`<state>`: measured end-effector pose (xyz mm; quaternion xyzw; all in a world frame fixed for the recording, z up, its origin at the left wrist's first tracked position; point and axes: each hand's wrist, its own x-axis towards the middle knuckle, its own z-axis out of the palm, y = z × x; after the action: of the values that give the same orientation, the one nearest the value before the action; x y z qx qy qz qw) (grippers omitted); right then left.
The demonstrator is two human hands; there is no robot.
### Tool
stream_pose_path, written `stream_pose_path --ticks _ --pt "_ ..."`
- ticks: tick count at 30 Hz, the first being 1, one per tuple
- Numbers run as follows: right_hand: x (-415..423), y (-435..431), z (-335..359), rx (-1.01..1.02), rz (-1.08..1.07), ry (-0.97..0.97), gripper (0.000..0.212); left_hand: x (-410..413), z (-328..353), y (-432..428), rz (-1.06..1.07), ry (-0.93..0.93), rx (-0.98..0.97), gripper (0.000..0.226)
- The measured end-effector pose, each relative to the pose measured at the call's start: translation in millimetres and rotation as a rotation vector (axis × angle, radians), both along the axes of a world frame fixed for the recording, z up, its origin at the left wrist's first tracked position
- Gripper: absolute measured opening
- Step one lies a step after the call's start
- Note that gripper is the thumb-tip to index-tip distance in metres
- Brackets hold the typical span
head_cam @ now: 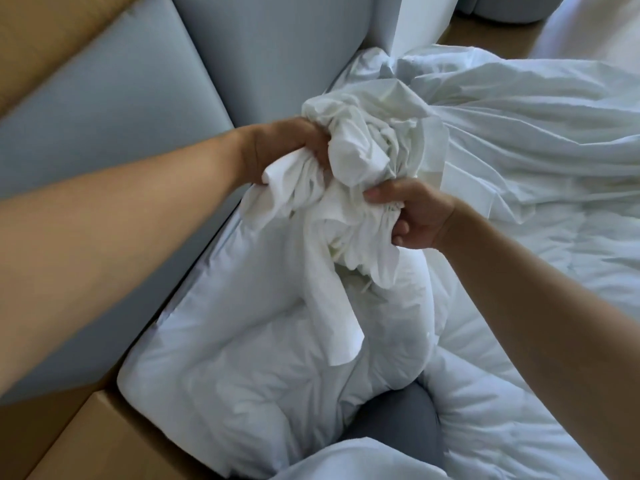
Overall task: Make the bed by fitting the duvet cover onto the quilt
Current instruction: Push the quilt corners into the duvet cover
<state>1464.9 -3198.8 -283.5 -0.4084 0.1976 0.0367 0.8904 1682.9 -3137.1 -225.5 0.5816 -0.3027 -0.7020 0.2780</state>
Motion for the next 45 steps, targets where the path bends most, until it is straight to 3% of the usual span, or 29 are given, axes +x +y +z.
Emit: stream_pose_path --ticks 2,5,7,10,14,19,22,25,26,29,32,35,38,39,41,45 --pt "2 4 -2 0.044 0.090 -0.048 0.009 4 0 -2 -0.052 -0.043 0.001 0.031" --pt "-8 9 -7 0.077 0.240 -0.105 0.023 12 4 -3 -0.135 -0.099 0.080 0.025" --pt "-14 5 -14 0.092 0.129 -0.066 0.023 16 7 -1 -0.184 -0.161 0.147 0.017" --pt "-14 -4 -24 0.026 -0.173 0.087 0.014 5 7 12 -0.324 -0.139 0.330 0.023" --pt "-8 -3 -16 -0.064 -0.156 0.048 0.048 -20 7 26 -0.465 -0.003 0.439 0.020" --pt "-9 -8 -5 -0.045 -0.173 0.105 0.073 -20 7 34 -0.259 -0.014 0.316 0.027" --pt "-13 -7 -1 -0.052 -0.179 0.119 0.060 0 14 31 -0.170 0.003 0.275 0.027" --pt "-11 5 3 -0.108 -0.079 0.140 0.010 12 19 19 -0.112 -0.015 0.135 0.038" --pt "-9 10 3 -0.099 -0.048 0.122 0.007 11 20 14 -0.109 -0.040 0.081 0.036" --pt "-2 23 -6 0.009 -0.046 0.022 0.030 6 20 5 -0.112 -0.090 -0.006 0.028" --pt "0 26 -14 0.123 -0.082 -0.083 0.024 10 18 -1 -0.143 -0.125 0.005 0.026" --pt "-4 22 -17 0.120 -0.035 -0.121 0.033 19 20 1 -0.178 -0.161 0.107 0.036" --pt "-7 12 -16 0.065 -0.054 -0.061 0.060 19 24 5 -0.290 -0.117 0.267 0.044" --pt "-6 10 -15 0.058 -0.104 -0.055 0.056 17 24 6 -0.335 -0.080 0.321 0.042" --pt "-4 3 -10 0.057 -0.193 -0.100 0.016 9 23 8 -0.434 -0.008 0.384 0.034" --pt "-2 -9 -13 0.117 -0.241 0.012 0.056 -5 18 16 -0.422 -0.035 0.379 0.022"
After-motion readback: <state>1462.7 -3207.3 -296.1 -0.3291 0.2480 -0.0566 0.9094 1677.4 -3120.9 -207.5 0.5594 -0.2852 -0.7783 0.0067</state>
